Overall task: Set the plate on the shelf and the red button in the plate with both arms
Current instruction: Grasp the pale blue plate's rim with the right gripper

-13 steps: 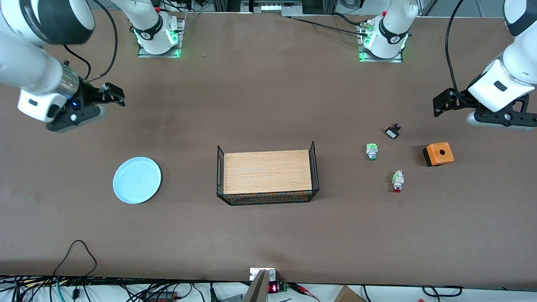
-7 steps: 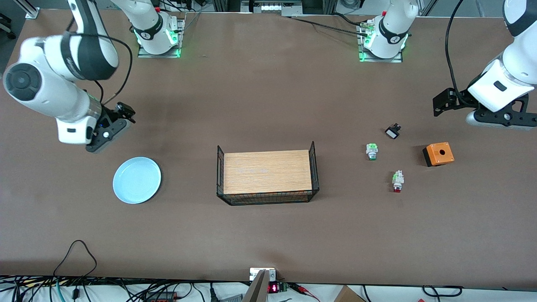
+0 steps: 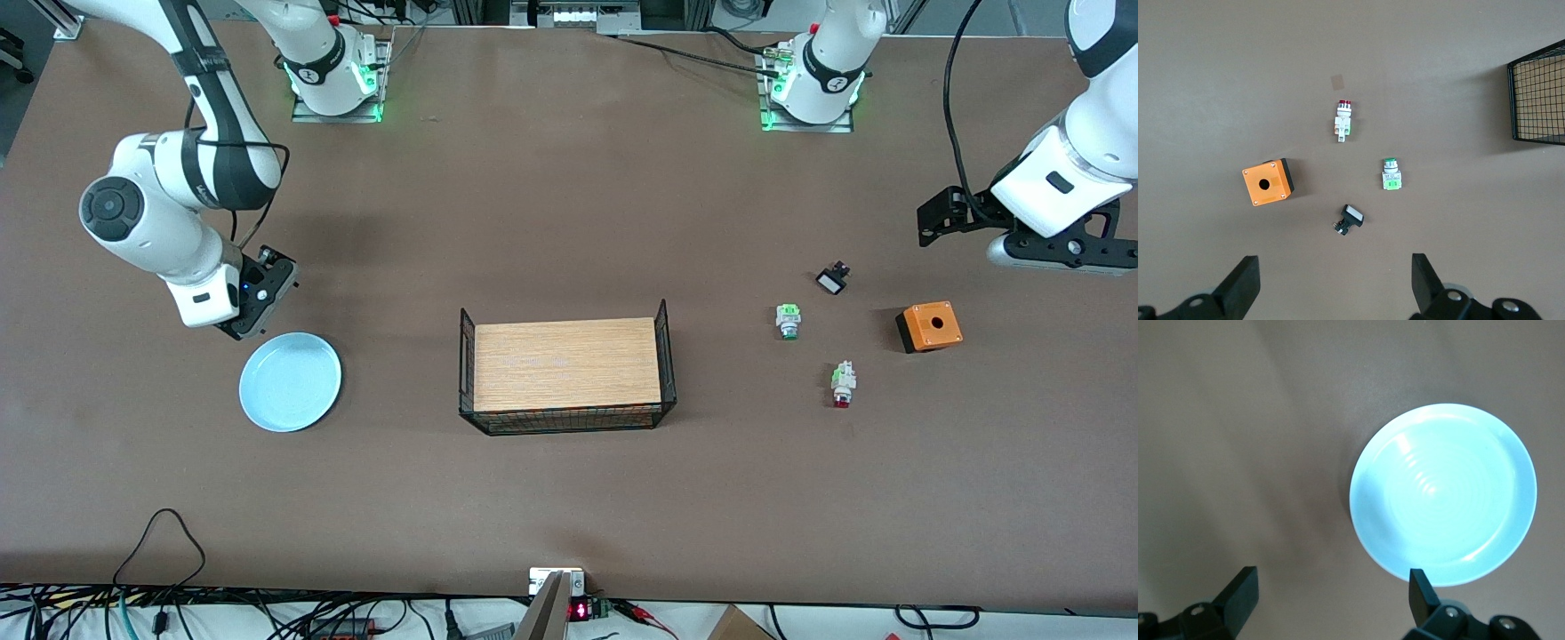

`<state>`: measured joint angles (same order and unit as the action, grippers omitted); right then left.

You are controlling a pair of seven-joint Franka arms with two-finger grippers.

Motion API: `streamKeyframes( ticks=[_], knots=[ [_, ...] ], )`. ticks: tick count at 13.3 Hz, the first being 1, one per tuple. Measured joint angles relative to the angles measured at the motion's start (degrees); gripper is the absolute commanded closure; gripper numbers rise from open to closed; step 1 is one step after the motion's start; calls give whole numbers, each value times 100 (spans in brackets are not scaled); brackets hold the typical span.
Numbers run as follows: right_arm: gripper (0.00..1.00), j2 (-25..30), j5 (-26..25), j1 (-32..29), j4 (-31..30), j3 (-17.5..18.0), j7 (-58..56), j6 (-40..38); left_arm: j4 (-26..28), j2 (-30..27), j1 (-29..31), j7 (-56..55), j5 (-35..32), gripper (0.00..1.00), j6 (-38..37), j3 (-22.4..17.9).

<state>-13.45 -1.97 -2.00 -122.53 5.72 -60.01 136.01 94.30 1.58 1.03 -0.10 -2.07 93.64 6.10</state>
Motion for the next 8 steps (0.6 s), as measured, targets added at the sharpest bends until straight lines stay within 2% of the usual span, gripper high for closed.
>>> streamKeyframes(
  ticks=[8],
  knots=[
    [0, -842, 0, -121, -303, -4, -616, 1623, 0, 0, 0, 0, 0, 0, -3, 0]
  ],
)
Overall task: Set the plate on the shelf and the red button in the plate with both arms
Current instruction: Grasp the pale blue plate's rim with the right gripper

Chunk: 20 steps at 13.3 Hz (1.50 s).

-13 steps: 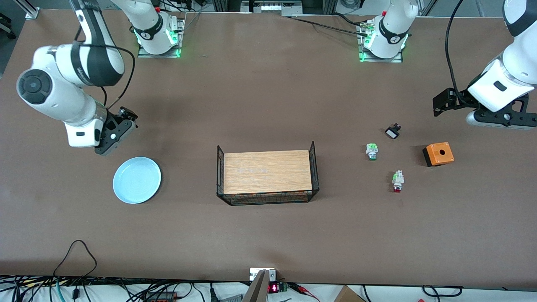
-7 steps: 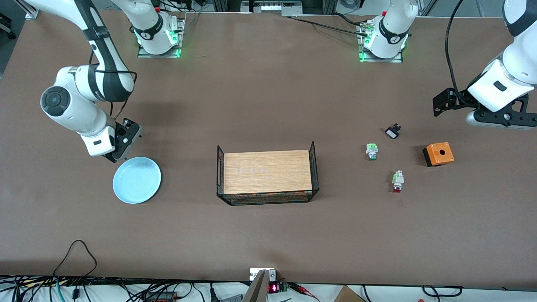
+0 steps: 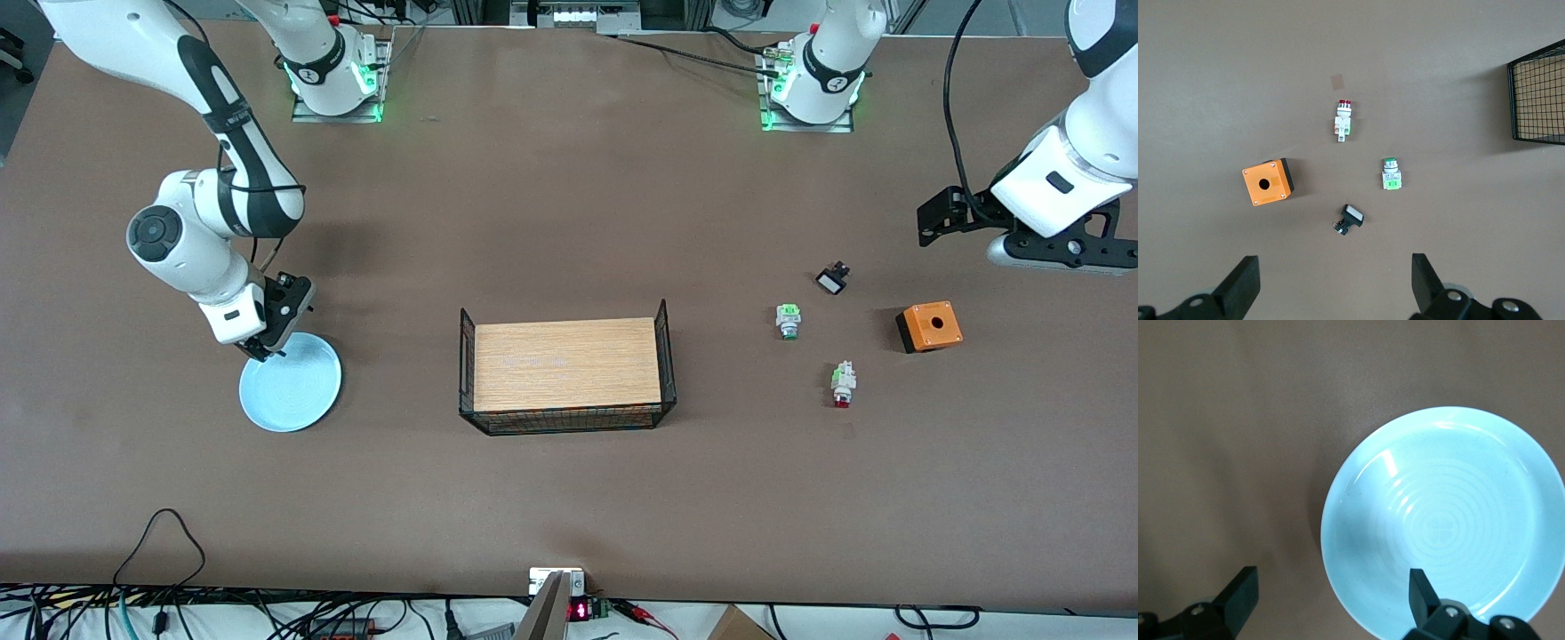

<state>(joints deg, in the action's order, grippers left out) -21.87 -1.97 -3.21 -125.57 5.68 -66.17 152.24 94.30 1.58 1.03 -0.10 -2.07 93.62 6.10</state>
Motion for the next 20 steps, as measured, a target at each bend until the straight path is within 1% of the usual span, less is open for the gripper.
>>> streamKeyframes(
  ticks=[1, 4, 8, 9, 10, 12, 14, 16, 19, 20],
  knots=[
    [0, -75, 0, -18, -13, 0, -72, 133, 0, 0, 0, 0, 0, 0, 0, 0],
    [10, -249, 0, -42, -27, 0, -181, 448, 0, 0, 0, 0, 0, 0, 0, 0],
    [35, -420, -1, -42, -63, 0, -389, 757, 0, 0, 0, 0, 0, 0, 0, 0],
    [40, -434, -1, -42, -63, 0, -440, 776, 0, 0, 0, 0, 0, 0, 0, 0],
    [42, -436, -1, -42, -63, 0, -481, 787, 0, 0, 0, 0, 0, 0, 0, 0],
    [54, -436, -2, -42, -63, 0, -522, 801, 0, 0, 0, 0, 0, 0, 0, 0],
    [62, -436, -2, -42, -63, 0, -559, 807, 0, 0, 0, 0, 0, 0, 0, 0],
    [73, -436, -2, -42, -63, 0, -575, 810, 0, 0, 0, 0, 0, 0, -1, 0],
    [94, -436, -2, -42, -63, 0, -602, 814, 0, 0, 0, 0, 0, 0, -1, 0],
    [100, -436, -2, -42, -63, 0, -610, 814, 0, 0, 0, 0, 0, 0, -1, 0]
  ],
)
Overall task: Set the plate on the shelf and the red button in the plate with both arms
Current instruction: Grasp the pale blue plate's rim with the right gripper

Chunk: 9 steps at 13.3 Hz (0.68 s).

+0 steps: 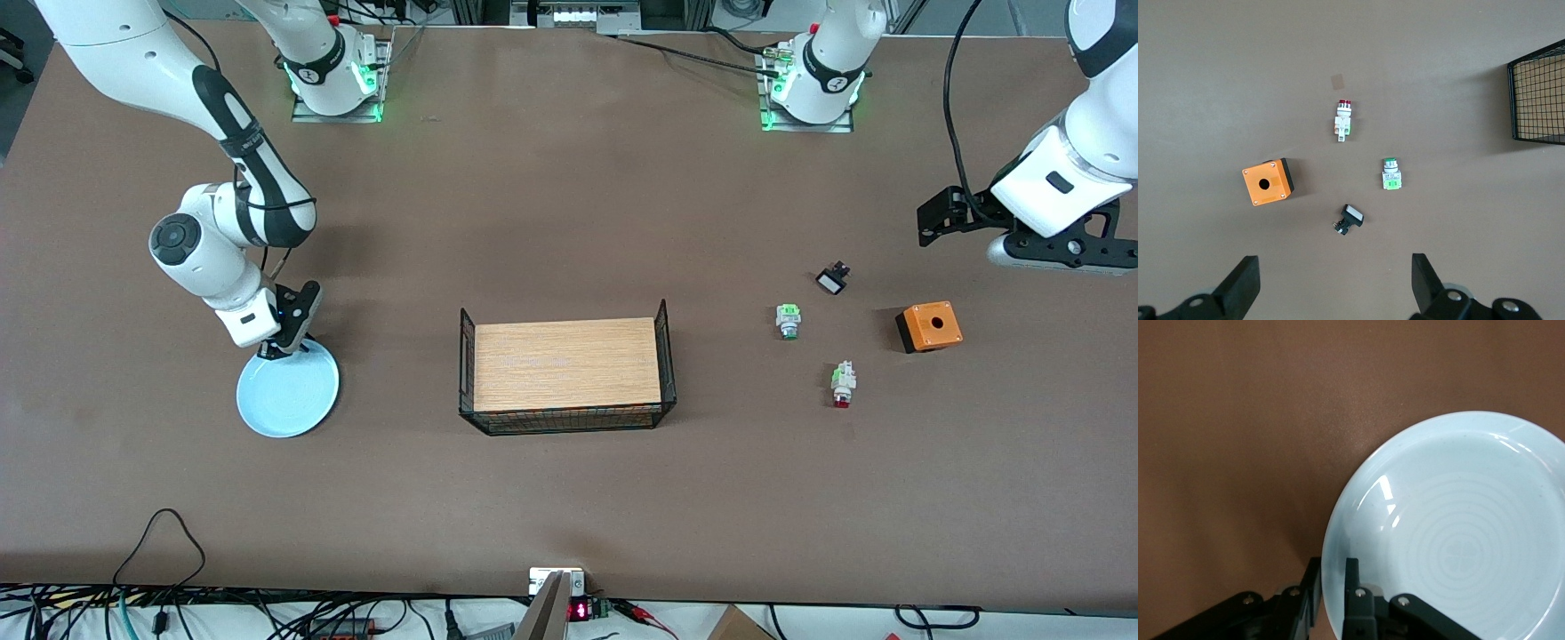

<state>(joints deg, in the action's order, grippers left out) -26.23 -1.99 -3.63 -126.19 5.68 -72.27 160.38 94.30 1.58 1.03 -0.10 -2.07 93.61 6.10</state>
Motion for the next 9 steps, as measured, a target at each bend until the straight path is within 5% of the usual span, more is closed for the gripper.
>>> streamKeyframes(
  ticks=[9],
  knots=[
    [100, 103, -1, 1, 82, 4, -18, 53, 0, 0, 0, 0, 0, 0, 0, 0]
  ],
)
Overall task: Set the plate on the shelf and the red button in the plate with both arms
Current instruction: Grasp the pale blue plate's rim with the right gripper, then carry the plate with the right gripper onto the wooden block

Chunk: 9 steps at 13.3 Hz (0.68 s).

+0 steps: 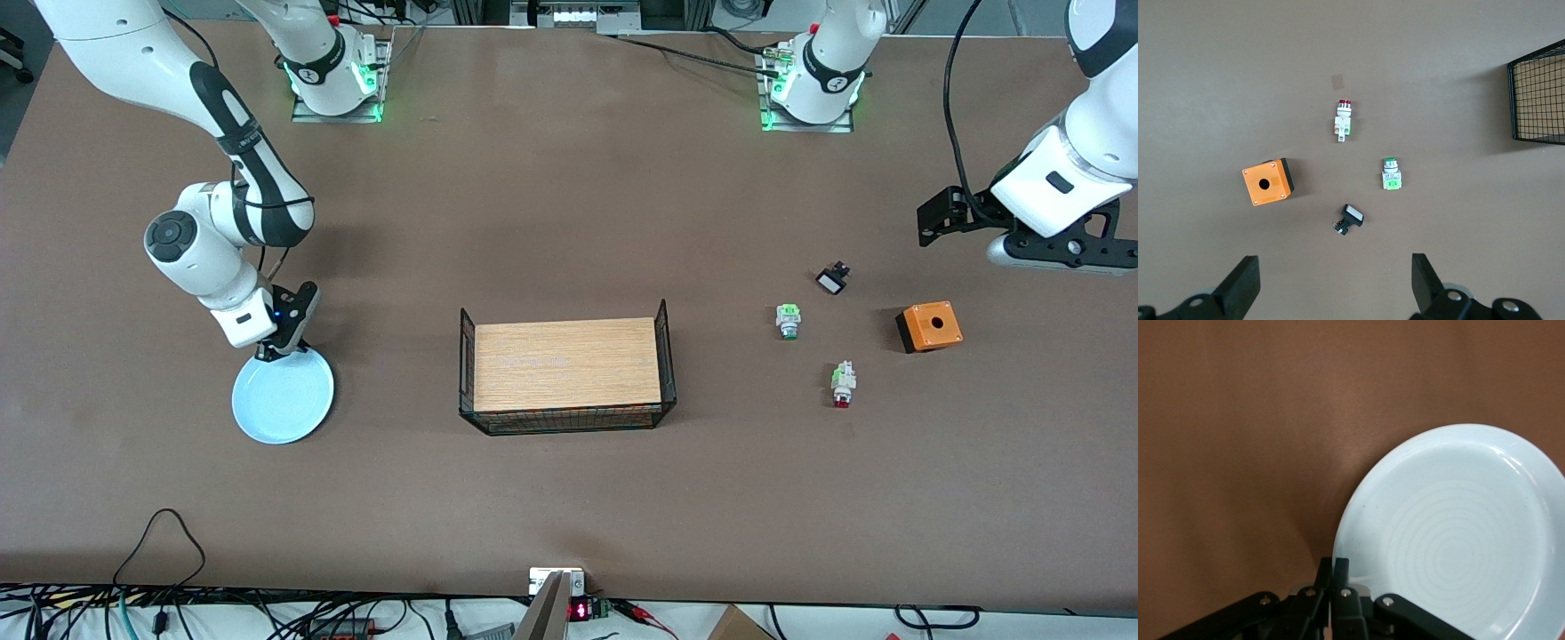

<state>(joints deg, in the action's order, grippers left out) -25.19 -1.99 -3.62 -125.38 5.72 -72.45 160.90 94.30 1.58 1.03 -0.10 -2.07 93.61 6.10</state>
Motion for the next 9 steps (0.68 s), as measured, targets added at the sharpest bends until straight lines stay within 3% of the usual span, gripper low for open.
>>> streamKeyframes(
  ticks=[4, 9],
  knots=[
    [100, 137, 0, 1, 236, 2, 0, -315, 0, 0, 0, 0, 0, 0, 0, 0],
    [100, 326, 0, 7, 1031, 26, 0, -1565, 0, 0, 0, 0, 0, 0, 0, 0]
  ],
)
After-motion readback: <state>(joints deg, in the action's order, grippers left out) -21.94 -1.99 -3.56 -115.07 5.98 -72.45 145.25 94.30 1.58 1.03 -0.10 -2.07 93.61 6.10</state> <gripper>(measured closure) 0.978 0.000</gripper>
